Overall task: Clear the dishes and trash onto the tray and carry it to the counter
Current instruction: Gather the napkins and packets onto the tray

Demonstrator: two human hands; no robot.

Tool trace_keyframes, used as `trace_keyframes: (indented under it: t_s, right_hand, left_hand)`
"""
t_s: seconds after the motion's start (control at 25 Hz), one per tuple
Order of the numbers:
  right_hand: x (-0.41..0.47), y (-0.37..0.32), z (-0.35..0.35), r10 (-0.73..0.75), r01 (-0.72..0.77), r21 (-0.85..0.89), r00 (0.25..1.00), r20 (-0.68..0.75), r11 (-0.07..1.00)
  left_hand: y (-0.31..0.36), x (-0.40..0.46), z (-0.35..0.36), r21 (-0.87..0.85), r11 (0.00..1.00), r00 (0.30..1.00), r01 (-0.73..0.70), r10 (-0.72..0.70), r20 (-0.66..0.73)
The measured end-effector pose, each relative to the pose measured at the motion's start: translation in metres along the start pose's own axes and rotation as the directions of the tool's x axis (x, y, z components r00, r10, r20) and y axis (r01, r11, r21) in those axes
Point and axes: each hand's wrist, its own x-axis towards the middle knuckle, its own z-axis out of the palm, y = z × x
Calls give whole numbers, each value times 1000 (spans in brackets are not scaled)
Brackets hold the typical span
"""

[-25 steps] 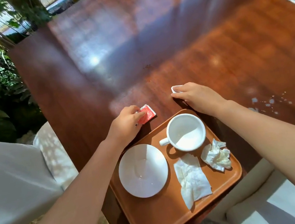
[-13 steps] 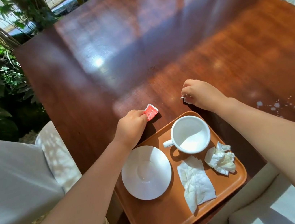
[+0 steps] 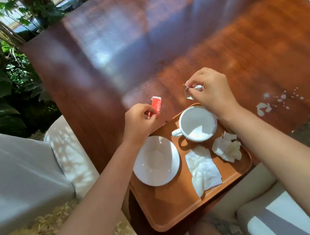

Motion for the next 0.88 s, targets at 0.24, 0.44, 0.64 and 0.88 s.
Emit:
trace_keyframes:
  t_s: [0.24, 0.44, 0.64, 0.88]
  right_hand:
    - [-118, -62, 21, 61, -39, 87, 963, -263, 995]
    - [-200, -61, 54, 58, -55, 34, 995, -85, 998]
    - [-229, -49, 65, -17, 19, -47, 999, 30, 999]
    - [-233, -39, 70, -61, 73, -166, 995, 74, 983]
  left_hand:
    - [2, -102, -31, -57, 998, 1000, 6, -6, -3]
    - [-20, -176, -19, 6, 1000, 977, 13, -14, 211]
    - [-32, -208, -2, 33, 999, 952, -36, 24, 307]
    - [-37, -208, 6, 198, 973, 971, -118, 71, 228]
